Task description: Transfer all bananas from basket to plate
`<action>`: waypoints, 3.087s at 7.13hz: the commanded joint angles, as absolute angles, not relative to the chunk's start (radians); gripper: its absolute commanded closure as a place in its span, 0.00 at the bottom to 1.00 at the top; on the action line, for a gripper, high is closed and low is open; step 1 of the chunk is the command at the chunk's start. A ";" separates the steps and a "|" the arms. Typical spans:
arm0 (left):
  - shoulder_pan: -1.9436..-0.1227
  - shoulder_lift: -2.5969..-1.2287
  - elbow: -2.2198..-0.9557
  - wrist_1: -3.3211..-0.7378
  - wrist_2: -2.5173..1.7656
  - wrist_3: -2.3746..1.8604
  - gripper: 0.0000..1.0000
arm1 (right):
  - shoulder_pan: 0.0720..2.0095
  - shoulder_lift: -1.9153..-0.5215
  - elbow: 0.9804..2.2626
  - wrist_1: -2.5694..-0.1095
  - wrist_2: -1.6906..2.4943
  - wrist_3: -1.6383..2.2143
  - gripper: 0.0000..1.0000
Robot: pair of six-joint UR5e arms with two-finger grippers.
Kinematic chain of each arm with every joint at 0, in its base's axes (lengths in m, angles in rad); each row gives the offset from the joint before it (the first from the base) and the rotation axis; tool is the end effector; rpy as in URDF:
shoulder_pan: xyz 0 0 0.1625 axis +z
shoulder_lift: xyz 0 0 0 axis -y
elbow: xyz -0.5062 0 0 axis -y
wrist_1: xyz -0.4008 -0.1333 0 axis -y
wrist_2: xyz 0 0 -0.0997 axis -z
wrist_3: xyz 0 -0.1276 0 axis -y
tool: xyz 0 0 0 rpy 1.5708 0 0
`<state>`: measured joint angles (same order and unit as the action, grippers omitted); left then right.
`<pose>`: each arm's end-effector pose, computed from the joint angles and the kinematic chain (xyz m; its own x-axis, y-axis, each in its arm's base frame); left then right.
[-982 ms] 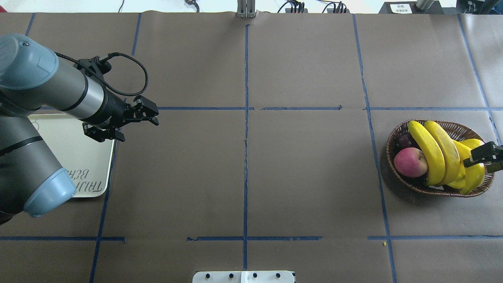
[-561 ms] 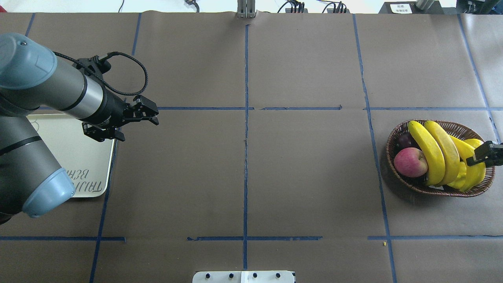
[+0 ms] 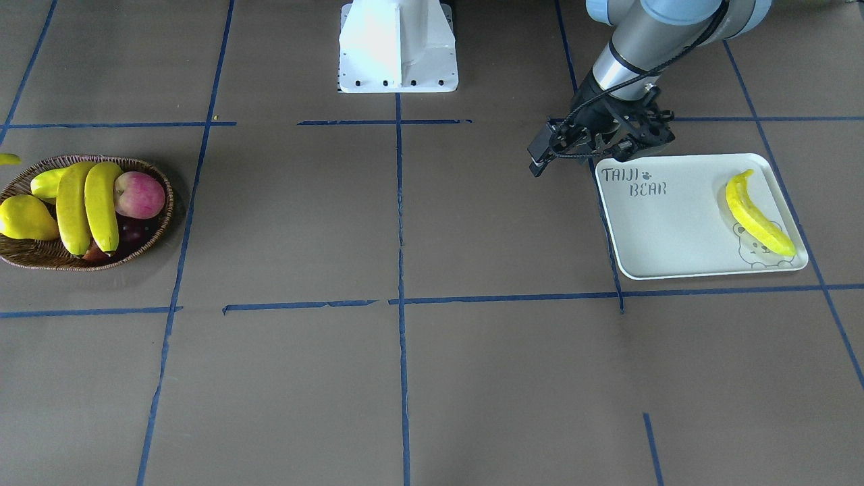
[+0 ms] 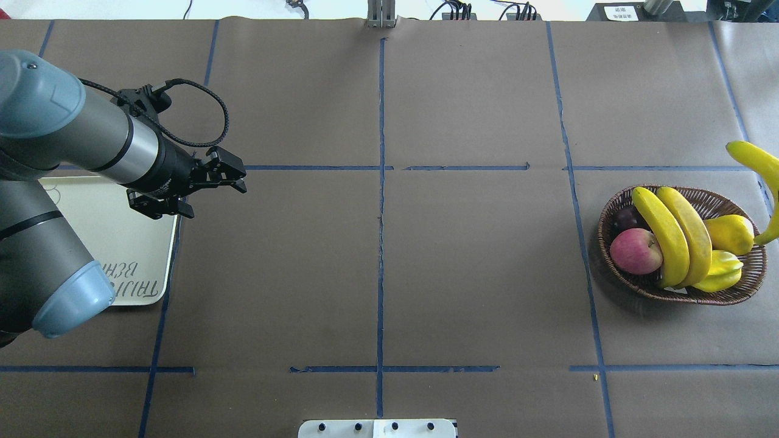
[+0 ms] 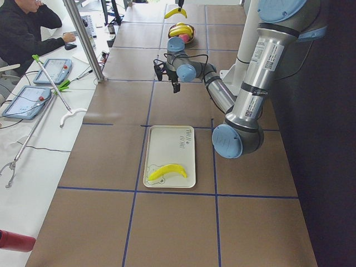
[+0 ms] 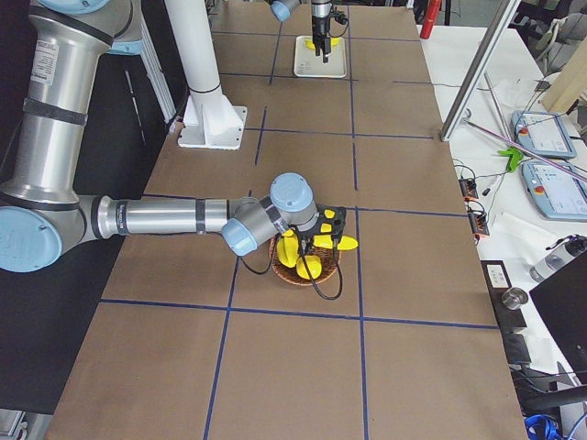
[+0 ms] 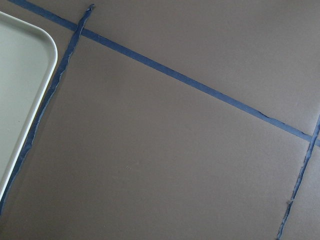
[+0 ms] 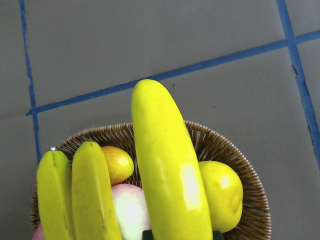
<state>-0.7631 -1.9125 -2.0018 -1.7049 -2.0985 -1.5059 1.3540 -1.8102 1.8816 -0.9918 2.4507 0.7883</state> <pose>0.3894 -0.4680 0.3491 0.4646 -0.3668 -0.8060 0.2810 0.9242 -0.2586 -0.0537 -0.4063 0.6300 0.4894 0.1332 0.8618 -0.2494 0.9684 -0.0080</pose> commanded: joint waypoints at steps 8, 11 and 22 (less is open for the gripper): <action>-0.735 -2.050 -1.932 -2.158 -2.100 -1.984 0.01 | 0.564 -1.197 2.086 -1.175 1.749 1.291 0.99; -0.727 -2.144 -1.835 -2.164 -2.079 -2.060 0.01 | 0.321 -1.080 2.105 -1.270 1.417 1.325 0.99; -0.632 -2.186 -1.812 -2.192 -2.037 -2.057 1.00 | 0.296 -1.066 2.129 -1.270 1.401 1.333 0.33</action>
<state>-0.6269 -2.1890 -1.8134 -2.1831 -2.0377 -2.0586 0.2976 -1.0674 2.1211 -1.2674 1.3986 1.3319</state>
